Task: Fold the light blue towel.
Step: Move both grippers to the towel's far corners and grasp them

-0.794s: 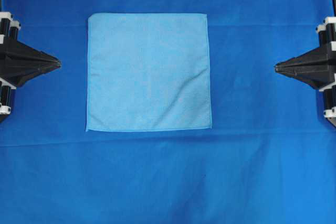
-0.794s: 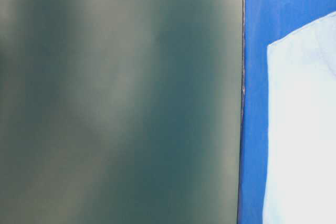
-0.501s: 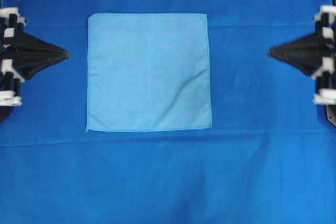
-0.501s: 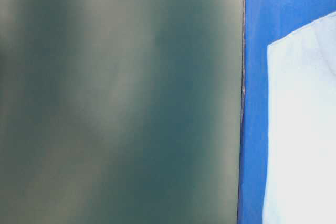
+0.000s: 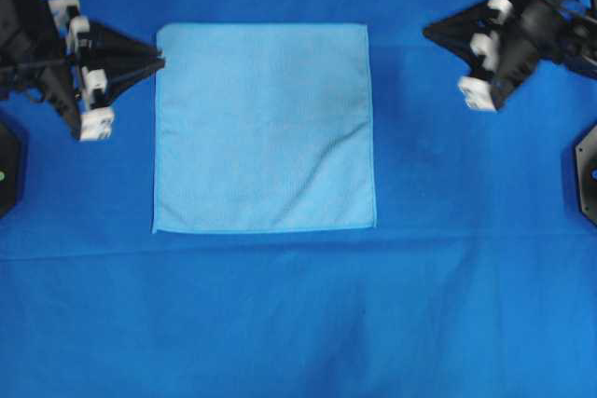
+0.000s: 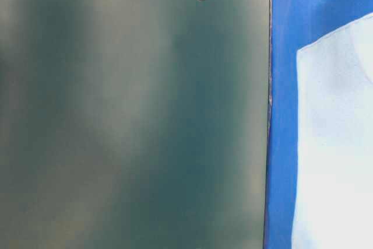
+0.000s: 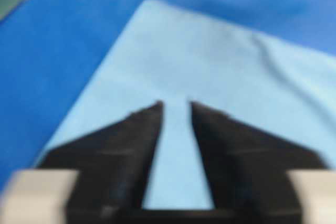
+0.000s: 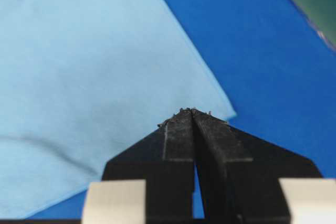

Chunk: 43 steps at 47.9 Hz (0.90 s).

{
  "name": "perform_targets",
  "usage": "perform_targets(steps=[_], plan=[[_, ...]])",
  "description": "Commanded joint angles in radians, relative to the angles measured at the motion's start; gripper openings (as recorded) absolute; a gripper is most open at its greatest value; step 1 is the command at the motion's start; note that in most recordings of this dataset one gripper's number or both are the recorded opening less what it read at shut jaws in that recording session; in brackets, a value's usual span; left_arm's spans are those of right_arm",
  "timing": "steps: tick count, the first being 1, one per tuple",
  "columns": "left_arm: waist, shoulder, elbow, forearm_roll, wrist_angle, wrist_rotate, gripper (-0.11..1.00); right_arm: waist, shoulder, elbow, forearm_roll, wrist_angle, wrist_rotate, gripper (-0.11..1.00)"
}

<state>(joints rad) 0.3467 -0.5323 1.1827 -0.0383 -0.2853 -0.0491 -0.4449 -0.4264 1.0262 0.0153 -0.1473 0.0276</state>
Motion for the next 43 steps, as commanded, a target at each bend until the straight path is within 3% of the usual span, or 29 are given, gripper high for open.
perform_targets(steps=[1, 8, 12, 28, 43], plan=[[0.040, 0.069, -0.021, 0.000, -0.032, 0.000, 0.34, -0.028, 0.097, -0.061, -0.015, -0.006, -0.005, 0.14], [0.110, 0.184, -0.028, 0.000, -0.075, -0.002, 0.77, -0.060, 0.258, -0.126, -0.048, -0.041, -0.005, 0.57], [0.149, 0.258, -0.034, 0.000, -0.104, -0.002, 0.90, -0.064, 0.350, -0.173, -0.067, -0.071, -0.005, 0.60], [0.230, 0.476, -0.089, 0.003, -0.183, 0.002, 0.90, -0.095, 0.575, -0.305, -0.106, -0.081, -0.006, 0.55], [0.288, 0.607, -0.120, 0.003, -0.193, 0.018, 0.86, -0.130, 0.637, -0.313, -0.106, -0.083, -0.005, 0.54]])
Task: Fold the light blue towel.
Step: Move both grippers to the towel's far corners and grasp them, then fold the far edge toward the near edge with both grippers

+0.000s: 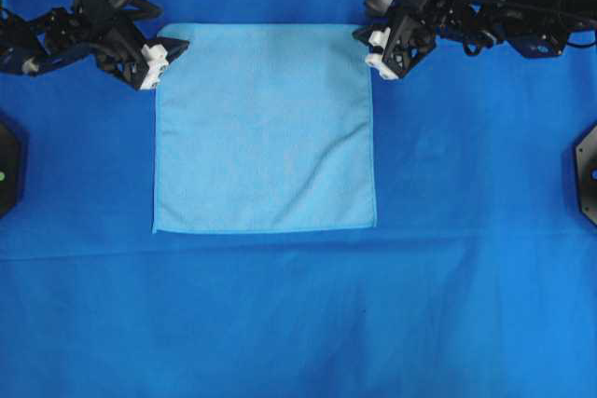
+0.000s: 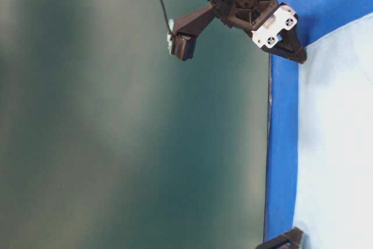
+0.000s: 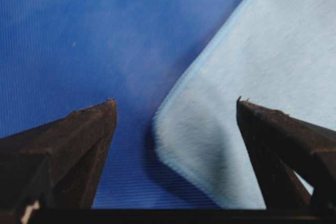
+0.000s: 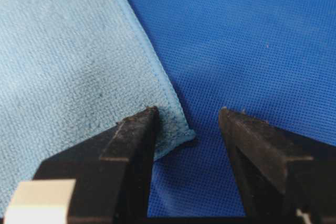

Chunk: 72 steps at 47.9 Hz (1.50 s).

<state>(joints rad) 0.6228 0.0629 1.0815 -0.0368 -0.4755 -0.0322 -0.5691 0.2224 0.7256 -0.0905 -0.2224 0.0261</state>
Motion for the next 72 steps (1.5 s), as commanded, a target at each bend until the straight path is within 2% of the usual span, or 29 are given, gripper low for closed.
perform_targets(steps=[1, 5, 13, 17, 19, 28, 42, 52, 63, 72], plan=[[0.014, 0.017, -0.020, 0.002, -0.003, 0.003, 0.85, -0.006, -0.012, -0.011, -0.002, -0.008, -0.003, 0.54], [0.009, 0.038, -0.020, 0.005, -0.002, 0.006, 0.72, -0.006, -0.012, -0.009, -0.002, -0.006, -0.005, 0.46], [-0.015, 0.048, -0.020, 0.008, -0.002, 0.026, 0.26, 0.002, -0.012, -0.008, -0.015, -0.003, -0.006, 0.03], [-0.028, 0.046, -0.021, 0.008, -0.002, 0.040, 0.07, 0.009, -0.012, -0.009, -0.023, -0.006, -0.006, 0.02], [-0.029, 0.044, -0.021, 0.008, -0.002, 0.040, 0.01, 0.012, -0.012, -0.009, -0.025, -0.008, -0.006, 0.02], [-0.032, 0.017, -0.025, 0.008, 0.002, 0.048, 0.01, 0.012, -0.021, -0.011, -0.025, -0.003, -0.005, 0.02], [-0.037, -0.140, -0.018, 0.008, 0.061, 0.049, 0.01, 0.017, -0.141, 0.015, -0.025, 0.015, -0.002, 0.02], [-0.061, -0.161, 0.000, 0.008, 0.063, 0.049, 0.01, 0.034, -0.152, 0.023, -0.023, 0.015, 0.005, 0.02], [-0.150, -0.225, 0.046, 0.008, 0.063, 0.052, 0.01, 0.091, -0.198, 0.055, -0.021, 0.029, 0.009, 0.02], [-0.264, -0.330, 0.114, 0.008, 0.077, 0.067, 0.01, 0.195, -0.275, 0.100, -0.014, 0.087, 0.012, 0.02]])
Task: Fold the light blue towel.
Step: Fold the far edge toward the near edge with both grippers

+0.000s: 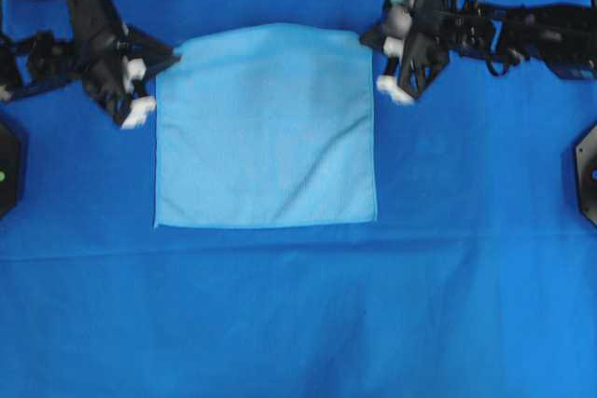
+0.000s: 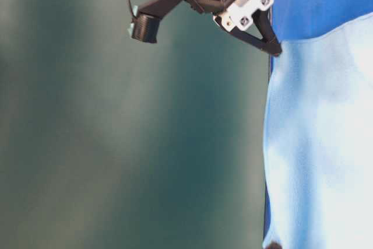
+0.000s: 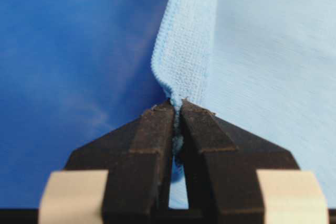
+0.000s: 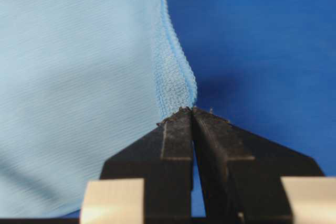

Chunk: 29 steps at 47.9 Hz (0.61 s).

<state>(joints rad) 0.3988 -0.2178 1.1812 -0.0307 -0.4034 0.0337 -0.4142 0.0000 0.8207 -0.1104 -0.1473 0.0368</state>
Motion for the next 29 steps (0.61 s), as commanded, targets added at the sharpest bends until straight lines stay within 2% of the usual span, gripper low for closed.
perform_targets(steps=[1, 6, 17, 29], plan=[[-0.054, -0.060, 0.021, 0.002, 0.008, 0.002, 0.01, 0.052, -0.058, 0.008, 0.009, 0.018, 0.002, 0.02], [-0.133, -0.101, 0.049, 0.002, 0.031, -0.014, 0.01, 0.112, -0.083, 0.029, 0.032, 0.040, 0.003, 0.02], [-0.359, -0.087, 0.044, 0.002, 0.103, -0.066, 0.01, 0.250, -0.092, 0.055, 0.135, 0.080, 0.003, 0.02], [-0.503, -0.058, 0.025, 0.002, 0.147, -0.178, 0.01, 0.382, -0.092, 0.066, 0.247, 0.089, 0.003, 0.02]])
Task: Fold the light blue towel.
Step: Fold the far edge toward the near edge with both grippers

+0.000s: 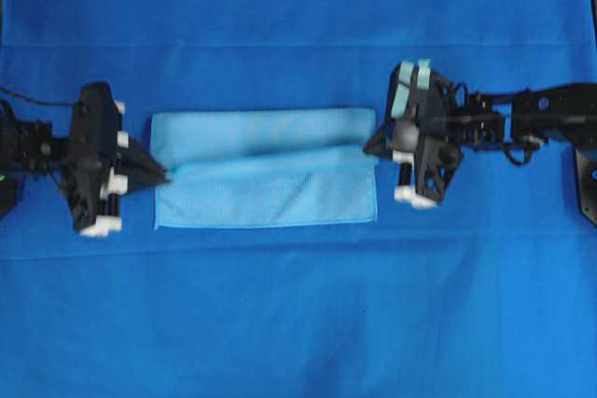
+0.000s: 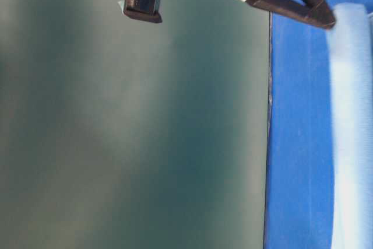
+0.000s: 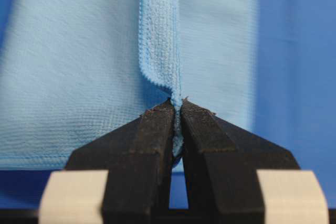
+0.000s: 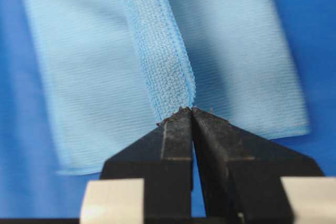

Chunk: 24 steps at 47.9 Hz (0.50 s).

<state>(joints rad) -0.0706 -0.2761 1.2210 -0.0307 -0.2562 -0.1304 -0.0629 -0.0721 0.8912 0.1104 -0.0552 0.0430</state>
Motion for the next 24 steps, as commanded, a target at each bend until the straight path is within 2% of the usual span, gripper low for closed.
perform_targets(steps=[1, 14, 24], plan=[[-0.043, 0.000, -0.017, 0.000, 0.000, -0.020, 0.01, 0.038, -0.018, -0.005, 0.035, -0.002, -0.003, 0.02], [-0.087, 0.032, -0.038, 0.000, 0.000, -0.048, 0.01, 0.091, -0.011, -0.002, 0.121, -0.003, -0.003, 0.02], [-0.087, 0.061, -0.046, 0.000, 0.000, -0.054, 0.01, 0.097, 0.008, -0.008, 0.133, -0.006, -0.003, 0.02]])
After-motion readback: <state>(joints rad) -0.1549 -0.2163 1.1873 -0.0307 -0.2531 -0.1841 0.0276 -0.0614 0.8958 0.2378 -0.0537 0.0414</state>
